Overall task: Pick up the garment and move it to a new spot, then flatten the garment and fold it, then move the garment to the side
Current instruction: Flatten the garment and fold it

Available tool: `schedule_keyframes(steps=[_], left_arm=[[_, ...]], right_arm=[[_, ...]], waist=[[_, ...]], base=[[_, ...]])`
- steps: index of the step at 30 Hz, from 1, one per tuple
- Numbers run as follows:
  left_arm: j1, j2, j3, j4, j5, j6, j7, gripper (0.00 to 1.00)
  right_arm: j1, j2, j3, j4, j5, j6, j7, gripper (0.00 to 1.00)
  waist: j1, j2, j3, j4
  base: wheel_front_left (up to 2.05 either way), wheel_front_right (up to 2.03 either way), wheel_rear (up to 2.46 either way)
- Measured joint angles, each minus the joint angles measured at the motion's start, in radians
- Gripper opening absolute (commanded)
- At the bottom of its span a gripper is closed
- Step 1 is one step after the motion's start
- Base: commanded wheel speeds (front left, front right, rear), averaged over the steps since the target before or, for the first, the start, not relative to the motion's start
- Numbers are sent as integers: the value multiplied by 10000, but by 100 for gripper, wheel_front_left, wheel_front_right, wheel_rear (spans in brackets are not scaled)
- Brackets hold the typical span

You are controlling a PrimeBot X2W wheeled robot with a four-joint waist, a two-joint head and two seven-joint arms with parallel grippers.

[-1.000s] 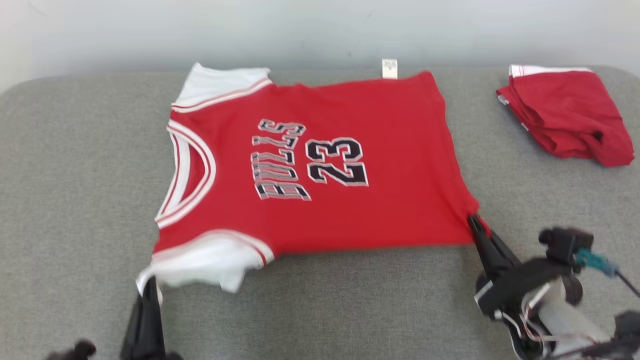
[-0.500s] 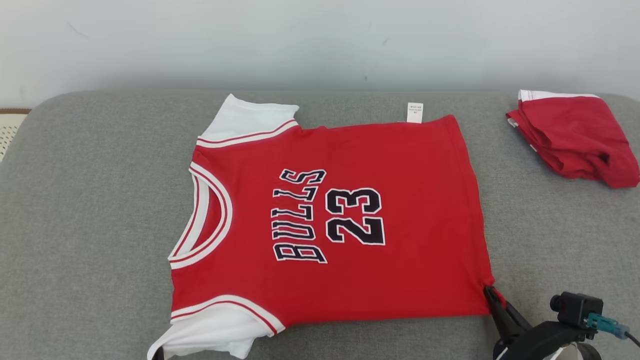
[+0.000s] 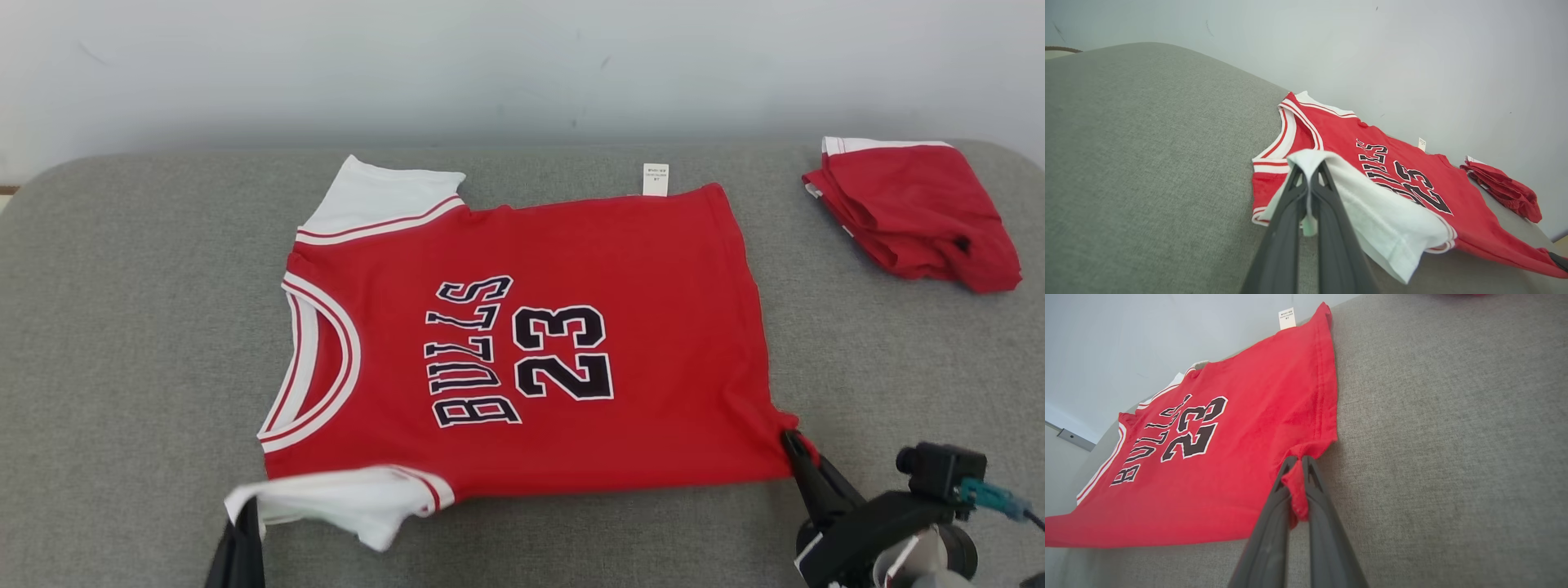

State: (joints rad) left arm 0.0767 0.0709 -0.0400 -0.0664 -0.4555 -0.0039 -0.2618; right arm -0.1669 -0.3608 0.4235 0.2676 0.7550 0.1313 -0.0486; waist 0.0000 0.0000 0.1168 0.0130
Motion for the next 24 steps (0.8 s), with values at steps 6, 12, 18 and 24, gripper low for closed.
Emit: schedule_keyframes(steps=[6, 12, 18, 24], left_arm=[[-1541, 560, 121, 370, -4, -228, 236, 0], [-3163, 1083, 6, 1352, 36, -491, 830, 0], [-4385, 1340, -222, 2759, 75, -736, 943, 0], [-5266, 1515, -320, 4090, 73, -915, 744, 0]], right_arm=[[-895, 203, -161, 33, -217, -2, 880, 0], [-2317, 462, -61, 502, -541, -2, 1390, 0], [-3509, 752, 163, 1647, -665, -2, 1620, 0], [-4428, 999, 650, 2717, -464, -2, 1496, 0]], waist=[[0, 0, 222, -147], [1, 0, 610, -362], [2, 1, 1003, -594], [2, 1, 1164, -771]], base=[[0, 0, 0], [0, 0, 0], [0, 0, 0], [0, 0, 0]])
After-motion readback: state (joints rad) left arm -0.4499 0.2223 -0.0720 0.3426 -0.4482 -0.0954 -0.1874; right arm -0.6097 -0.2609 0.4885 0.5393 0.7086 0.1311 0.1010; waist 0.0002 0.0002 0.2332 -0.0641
